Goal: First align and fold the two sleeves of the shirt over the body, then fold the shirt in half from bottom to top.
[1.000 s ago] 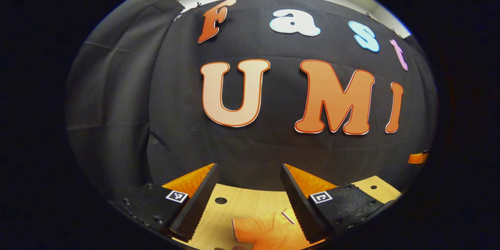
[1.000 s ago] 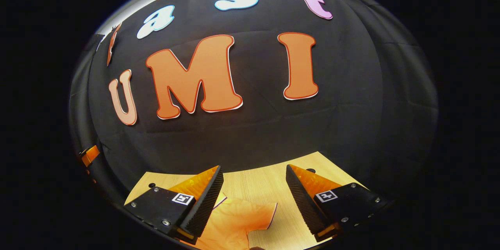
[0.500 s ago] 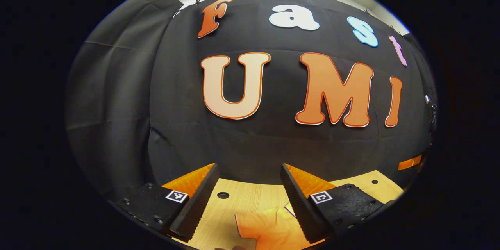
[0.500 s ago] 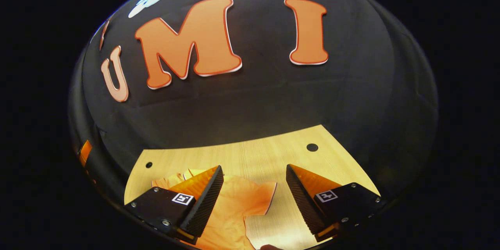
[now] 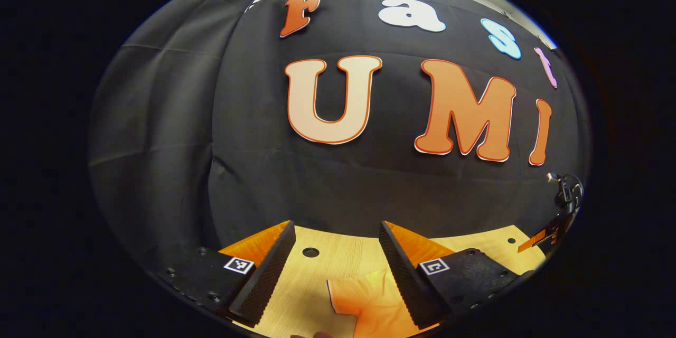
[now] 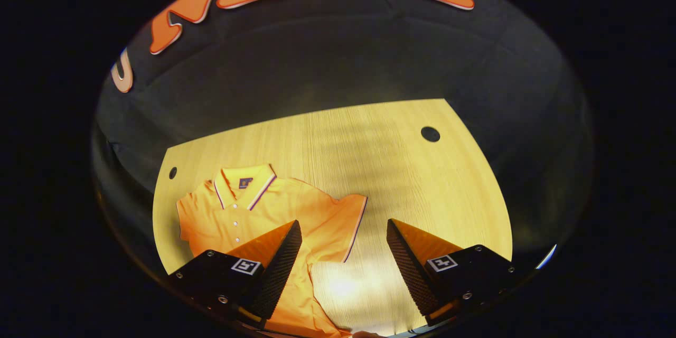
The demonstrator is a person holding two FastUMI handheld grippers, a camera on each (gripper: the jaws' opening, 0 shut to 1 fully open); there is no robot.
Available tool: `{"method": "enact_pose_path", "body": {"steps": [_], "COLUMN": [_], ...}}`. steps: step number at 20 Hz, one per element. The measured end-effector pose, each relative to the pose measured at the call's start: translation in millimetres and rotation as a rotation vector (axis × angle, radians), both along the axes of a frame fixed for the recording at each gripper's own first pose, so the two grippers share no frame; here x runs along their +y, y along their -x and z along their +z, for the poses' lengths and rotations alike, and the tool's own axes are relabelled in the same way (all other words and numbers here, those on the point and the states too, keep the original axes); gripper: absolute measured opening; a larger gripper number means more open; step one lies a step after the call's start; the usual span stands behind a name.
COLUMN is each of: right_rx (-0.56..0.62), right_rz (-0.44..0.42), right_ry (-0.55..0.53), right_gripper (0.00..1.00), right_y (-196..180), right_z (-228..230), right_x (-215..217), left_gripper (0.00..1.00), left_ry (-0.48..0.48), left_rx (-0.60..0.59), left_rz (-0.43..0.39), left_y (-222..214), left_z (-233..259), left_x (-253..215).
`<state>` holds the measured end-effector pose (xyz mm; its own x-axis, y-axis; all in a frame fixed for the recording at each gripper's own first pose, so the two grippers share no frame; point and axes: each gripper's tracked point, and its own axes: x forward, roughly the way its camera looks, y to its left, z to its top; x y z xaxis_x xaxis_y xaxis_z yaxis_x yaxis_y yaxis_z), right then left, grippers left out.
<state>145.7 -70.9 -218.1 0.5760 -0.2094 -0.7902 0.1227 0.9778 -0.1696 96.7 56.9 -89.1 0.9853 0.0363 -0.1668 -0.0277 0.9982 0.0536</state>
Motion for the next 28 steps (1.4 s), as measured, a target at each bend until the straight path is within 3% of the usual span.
{"method": "enact_pose_path", "body": {"steps": [4, 7, 10, 16, 18, 19, 20, 22, 23, 24, 25, 28], "right_rx": [0.163, 0.221, 0.261, 0.308, 0.319, 0.317, 0.321, 0.335, 0.319, 0.322, 0.322, 0.330], "right_rz": [-0.054, -0.073, -0.106, -0.147, -0.152, -0.159, -0.171, -0.192, -0.186, -0.186, -0.191, -0.228], "right_ry": [-0.090, -0.049, -0.073, -0.052, -0.039, -0.040, -0.047, -0.045, -0.038, -0.037, -0.039, -0.052], "right_gripper": [0.99, 0.99, 0.99, 0.98, 0.95, 0.87, 0.93, 0.88, 0.85, 0.76, 0.80, 0.77], "right_y": [-6, -13, -17, -21, -21, -21, -20, -17, -21, -19, -19, -19], "right_z": [-50, -81, -101, -130, -136, -139, -141, -144, -145, -144, -143, -146], "right_x": [-1, -15, -16, -30, -33, -33, -33, -35, -37, -36, -36, -35], "left_gripper": [0.98, 0.98, 0.98, 0.98, 0.98, 0.98, 0.98, 0.98, 0.98, 0.98, 0.98, 0.98], "left_ry": [0.011, -0.013, -0.018, -0.017, -0.015, -0.015, -0.016, -0.018, -0.017, -0.015, -0.013, -0.006], "left_rx": [0.026, 0.045, 0.069, 0.116, 0.122, 0.126, 0.130, 0.134, 0.135, 0.137, 0.142, 0.154], "left_rz": [0.029, 0.032, 0.042, 0.053, 0.051, 0.050, 0.048, 0.052, 0.054, 0.054, 0.055, 0.062], "left_y": [-2, -4, -5, -11, -12, -13, -13, -13, -13, -13, -13, -12], "left_z": [-13, -22, -32, -47, -50, -50, -52, -53, -53, -54, -54, -61], "left_x": [13, 20, 28, 34, 34, 33, 32, 33, 34, 34, 35, 37]}}
